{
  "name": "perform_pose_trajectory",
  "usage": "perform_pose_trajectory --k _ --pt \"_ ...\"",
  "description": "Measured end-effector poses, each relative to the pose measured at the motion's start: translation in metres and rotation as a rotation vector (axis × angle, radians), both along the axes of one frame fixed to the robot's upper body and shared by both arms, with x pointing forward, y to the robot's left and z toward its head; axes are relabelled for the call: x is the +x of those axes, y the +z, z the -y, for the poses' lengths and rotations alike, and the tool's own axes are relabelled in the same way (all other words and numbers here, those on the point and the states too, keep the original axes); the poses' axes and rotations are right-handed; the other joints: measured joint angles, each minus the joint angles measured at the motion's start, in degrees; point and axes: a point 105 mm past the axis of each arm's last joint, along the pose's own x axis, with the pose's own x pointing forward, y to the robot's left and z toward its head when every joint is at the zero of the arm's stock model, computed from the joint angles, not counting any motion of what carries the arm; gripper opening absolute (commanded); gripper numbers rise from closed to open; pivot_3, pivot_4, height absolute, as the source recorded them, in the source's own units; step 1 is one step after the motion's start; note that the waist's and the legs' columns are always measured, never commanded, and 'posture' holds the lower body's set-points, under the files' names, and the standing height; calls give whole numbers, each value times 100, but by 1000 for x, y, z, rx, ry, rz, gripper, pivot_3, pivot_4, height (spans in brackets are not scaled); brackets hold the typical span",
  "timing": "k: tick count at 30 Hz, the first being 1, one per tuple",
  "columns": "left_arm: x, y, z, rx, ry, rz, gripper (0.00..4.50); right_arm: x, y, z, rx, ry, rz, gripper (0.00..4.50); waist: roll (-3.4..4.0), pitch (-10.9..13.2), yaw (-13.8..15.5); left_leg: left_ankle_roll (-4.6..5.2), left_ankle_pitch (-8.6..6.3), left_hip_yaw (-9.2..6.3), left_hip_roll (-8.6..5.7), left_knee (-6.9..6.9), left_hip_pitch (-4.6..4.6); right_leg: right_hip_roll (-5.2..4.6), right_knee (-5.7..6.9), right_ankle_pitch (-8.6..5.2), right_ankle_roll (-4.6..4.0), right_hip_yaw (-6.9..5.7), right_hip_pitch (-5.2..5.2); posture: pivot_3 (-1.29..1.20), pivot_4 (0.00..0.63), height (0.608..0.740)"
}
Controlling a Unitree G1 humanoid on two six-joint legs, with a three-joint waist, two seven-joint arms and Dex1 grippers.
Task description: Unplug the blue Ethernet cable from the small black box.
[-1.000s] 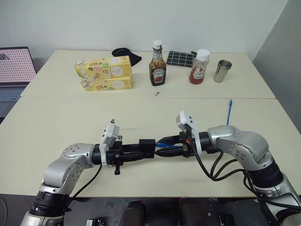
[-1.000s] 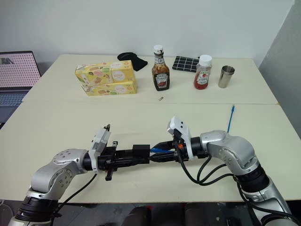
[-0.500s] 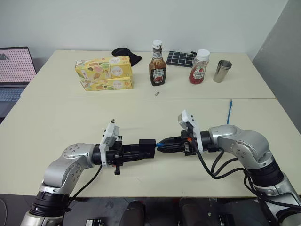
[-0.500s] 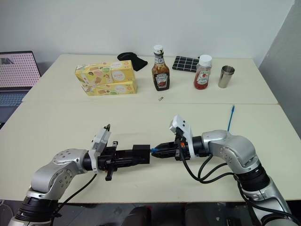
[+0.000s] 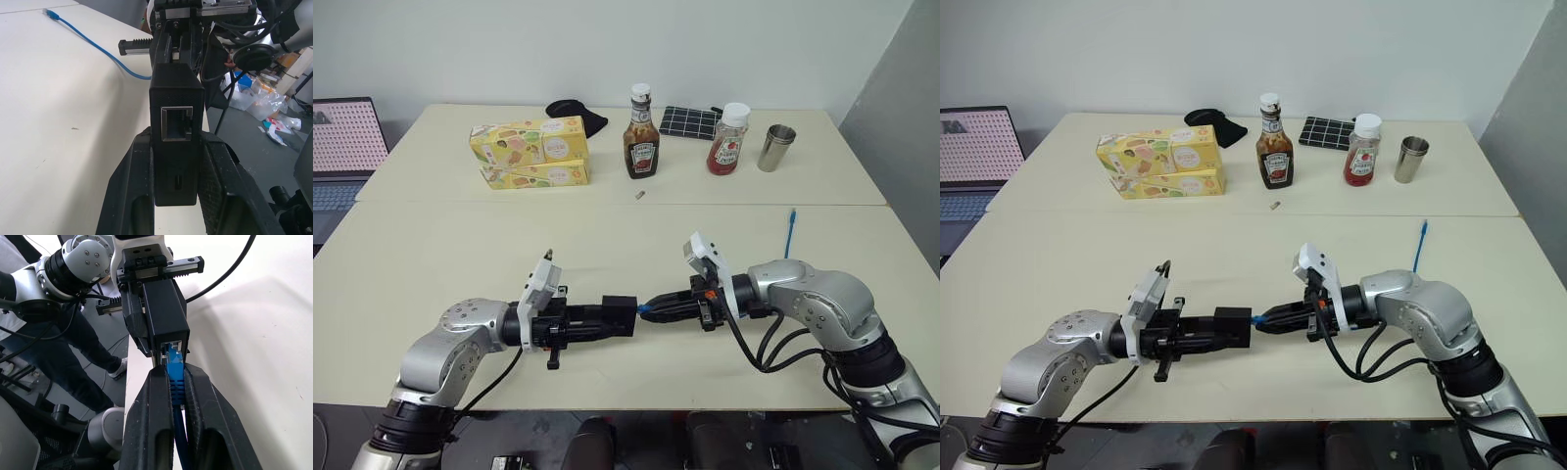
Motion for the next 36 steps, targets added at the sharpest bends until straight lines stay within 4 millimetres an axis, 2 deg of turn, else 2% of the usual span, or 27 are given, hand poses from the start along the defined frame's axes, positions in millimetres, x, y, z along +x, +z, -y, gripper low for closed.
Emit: perform_pose_trajectory --k 1,2,9,16,22,36 --pt "0 0 0 0 -1 1 781 0 0 0 -1 2 0 23 0 0 0 0 0 0 0 0 0 0 0 0 0 0 0 0 150 740" --pt "0 0 0 -1 0 0 781 0 0 0 -1 4 0 729 0 0 0 0 0 1 0 0 0 0 0 0 0 0 0 0 150 740" --pt "1 0 1 -3 11 -3 781 -4 1 1 -1 23 6 2283 0 0 0 0 0 0 0 0 0 0 0 0 0 -1 0 0 150 740" --pt "2 0 4 -18 17 -14 781 -3 1 3 27 -23 -22 2296 0 0 1 0 0 -1 0 0 -2 0 -1 0 0 0 1 0 150 740" --pt "2 0 8 -57 16 -37 781 -5 4 -4 89 -60 -71 2296 0 0 0 0 0 -2 0 -1 -2 0 -1 0 0 0 0 0 150 740" --pt "1 -1 8 -61 21 -47 781 -3 4 2 91 -91 -89 2296 0 0 0 0 0 0 -1 -1 -2 2 -1 0 0 0 0 0 150 740"
